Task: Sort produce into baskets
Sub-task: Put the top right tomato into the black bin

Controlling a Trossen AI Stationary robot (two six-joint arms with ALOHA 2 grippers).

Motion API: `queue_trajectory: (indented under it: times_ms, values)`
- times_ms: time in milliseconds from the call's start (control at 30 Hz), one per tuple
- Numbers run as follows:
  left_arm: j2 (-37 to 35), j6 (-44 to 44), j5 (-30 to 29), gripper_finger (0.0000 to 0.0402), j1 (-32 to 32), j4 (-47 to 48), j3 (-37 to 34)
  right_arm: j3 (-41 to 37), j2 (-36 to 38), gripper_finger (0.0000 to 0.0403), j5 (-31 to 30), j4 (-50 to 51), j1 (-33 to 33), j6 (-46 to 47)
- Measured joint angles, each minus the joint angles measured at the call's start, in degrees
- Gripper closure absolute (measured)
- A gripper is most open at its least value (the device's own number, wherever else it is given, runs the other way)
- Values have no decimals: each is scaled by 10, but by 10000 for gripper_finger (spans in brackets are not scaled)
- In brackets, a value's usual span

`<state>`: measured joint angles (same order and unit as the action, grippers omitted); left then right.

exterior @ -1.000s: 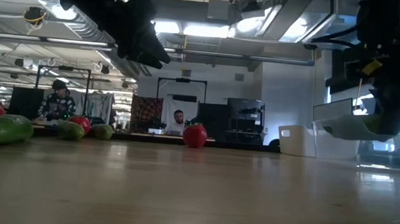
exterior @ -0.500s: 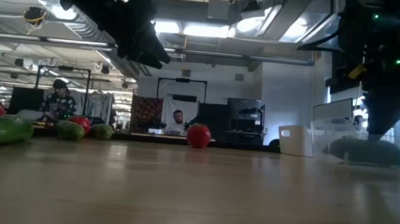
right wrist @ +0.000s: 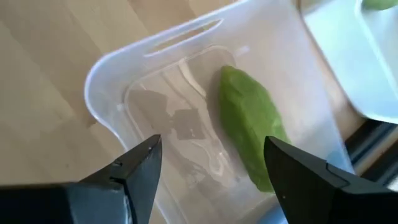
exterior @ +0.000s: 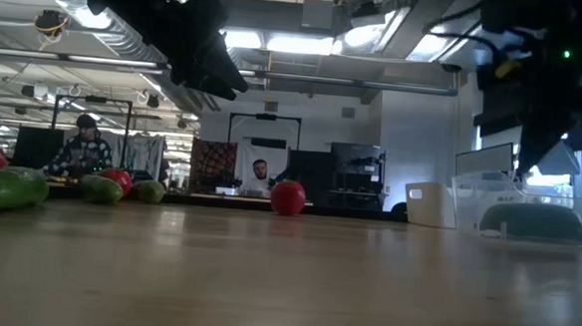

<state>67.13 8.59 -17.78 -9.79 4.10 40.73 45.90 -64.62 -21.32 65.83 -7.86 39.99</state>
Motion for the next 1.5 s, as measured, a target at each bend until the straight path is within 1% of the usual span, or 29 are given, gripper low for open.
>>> queue_trajectory:
  times_ms: [167, 300, 567, 700, 833, 933, 1067, 1167, 1300, 1433, 1500]
  values:
    - [0, 0, 0, 137, 0, 0, 0, 48, 0, 139, -5, 17, 0, -15]
    - [0, 0, 0, 137, 0, 0, 0, 67, 1, 139, -52, -14, 0, -37]
    - [0, 0, 0, 137, 0, -2, 0, 67, -9, 139, -123, -170, 0, -136]
    - [0, 1, 0, 137, -4, -9, 0, 67, -21, 139, -130, -258, 0, -191]
    - [0, 45, 0, 137, -4, -3, 0, 67, -43, 139, -146, -351, 0, -254]
    - [1, 48, 0, 137, -4, -6, 0, 67, -65, 139, -146, -421, 5, -301]
    - [1, 48, 0, 137, -4, -5, 0, 67, -96, 139, -107, -486, 29, -338]
    - [1, 42, 0, 137, -4, -5, 0, 67, -118, 139, -92, -531, 55, -339]
    - [1, 33, 0, 137, -4, -5, 0, 89, -150, 136, -9, -548, 109, -338]
    - [1, 26, 0, 137, -4, -5, 0, 132, -193, 109, 58, -542, 159, -341]
    - [1, 26, 0, 137, -4, -5, 0, 153, -220, 88, 59, -540, 180, -342]
